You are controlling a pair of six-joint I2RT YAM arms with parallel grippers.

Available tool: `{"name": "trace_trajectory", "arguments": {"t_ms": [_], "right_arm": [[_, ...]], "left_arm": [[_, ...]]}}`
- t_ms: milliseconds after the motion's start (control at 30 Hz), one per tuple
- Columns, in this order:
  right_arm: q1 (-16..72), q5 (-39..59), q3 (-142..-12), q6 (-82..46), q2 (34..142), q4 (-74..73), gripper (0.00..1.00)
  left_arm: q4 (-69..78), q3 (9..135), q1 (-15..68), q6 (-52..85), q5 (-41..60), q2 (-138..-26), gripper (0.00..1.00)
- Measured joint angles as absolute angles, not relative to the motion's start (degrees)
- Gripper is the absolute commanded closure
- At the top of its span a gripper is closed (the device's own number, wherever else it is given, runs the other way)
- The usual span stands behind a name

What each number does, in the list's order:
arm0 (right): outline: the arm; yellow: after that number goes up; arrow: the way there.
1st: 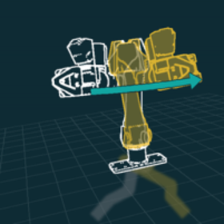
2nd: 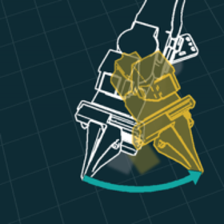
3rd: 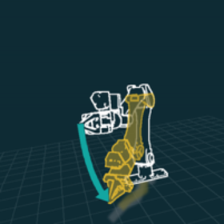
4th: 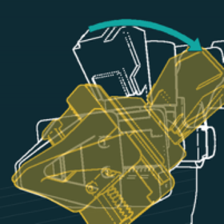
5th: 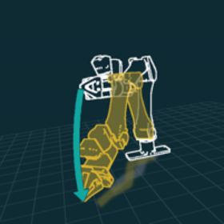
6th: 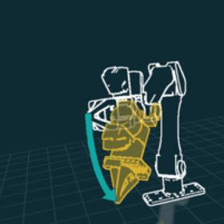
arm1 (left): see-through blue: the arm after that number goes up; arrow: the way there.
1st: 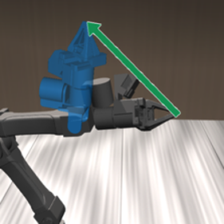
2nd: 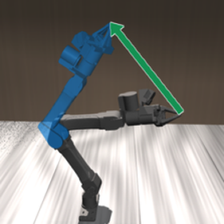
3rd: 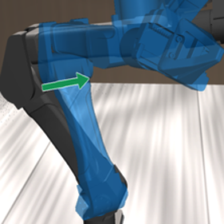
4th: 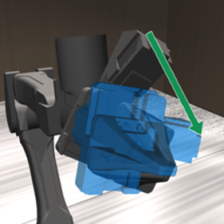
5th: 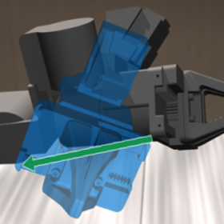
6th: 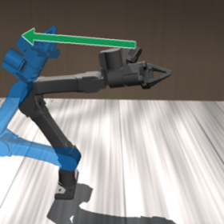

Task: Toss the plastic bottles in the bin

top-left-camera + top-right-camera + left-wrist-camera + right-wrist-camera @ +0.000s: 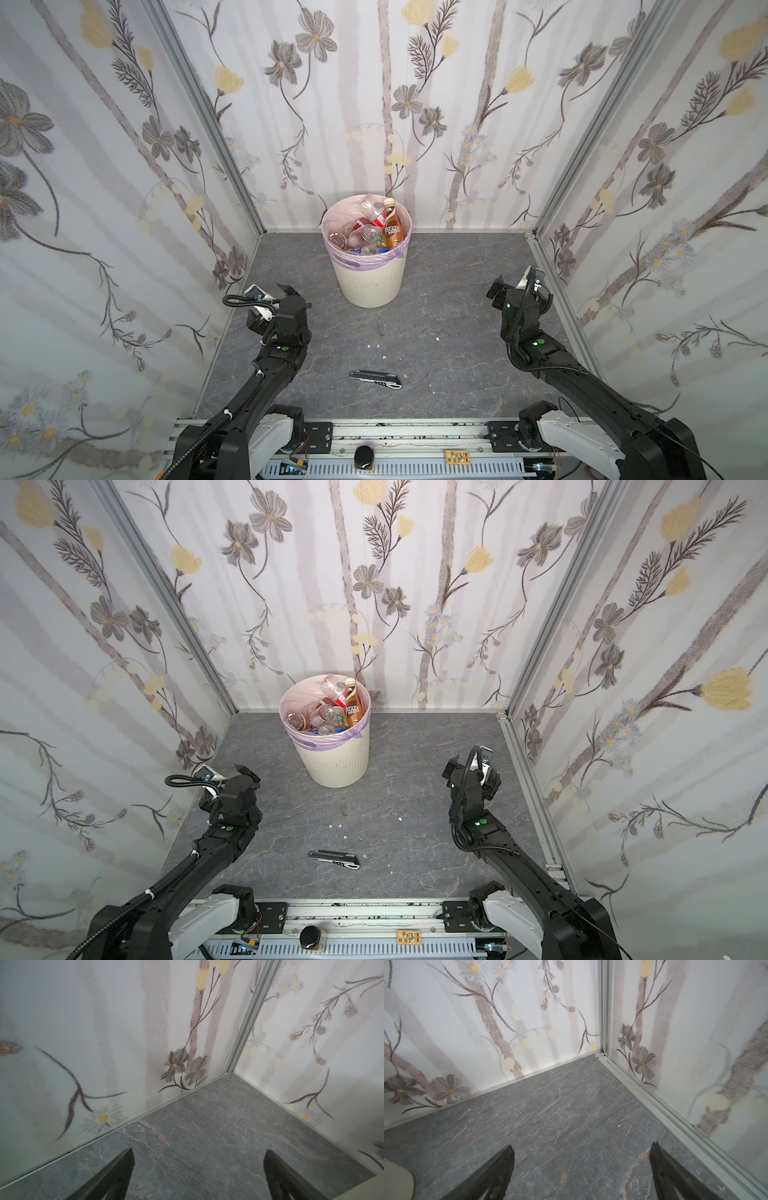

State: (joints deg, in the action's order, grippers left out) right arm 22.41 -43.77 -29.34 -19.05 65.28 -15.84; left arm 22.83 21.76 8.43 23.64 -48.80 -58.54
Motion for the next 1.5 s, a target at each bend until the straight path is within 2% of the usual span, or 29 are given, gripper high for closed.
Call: {"name": "trace_trajectory", "arguments": {"t_ms": [233,400,633,833,967,1300,1500], "right_arm": [[20.78,-51.75,-15.49,-10.04,63.44,-36.93,0.0],[17.65,-53.04,-11.97,-7.81,70.26,-50.96,0.0],[16.78,-53.47,-10.98,-3.09,80.05,-65.98,0.0],[14.98,-52.6,-7.51,-0.75,84.01,-78.28,0.0],[14.79,-51.11,-6.87,-0.38,83.92,-82.19,0.0],[13.91,-48.82,-7.35,-0.38,83.9,-83.64,0.0],[12.08,-40.1,-8.03,0.1,83.55,-81.58,0.0]], "left_arm": [[39.88,14.33,4.75,18.65,-41.28,-68.9,0.0],[48.64,15.92,3.75,14.61,-33.17,-78.81,0.0],[65.41,11.81,2.24,10.74,-25.39,-83.83,0.0],[72.23,10.9,2.15,8.1,-19.0,-86.11,0.0],[75.11,11.7,2.28,6.7,-15.7,-90.15,0.0],[75.96,12.58,2.76,4.91,-12.86,-90.74,0.0],[76.01,12.58,2.72,4.73,-12.4,-90.74,0.0]]}}
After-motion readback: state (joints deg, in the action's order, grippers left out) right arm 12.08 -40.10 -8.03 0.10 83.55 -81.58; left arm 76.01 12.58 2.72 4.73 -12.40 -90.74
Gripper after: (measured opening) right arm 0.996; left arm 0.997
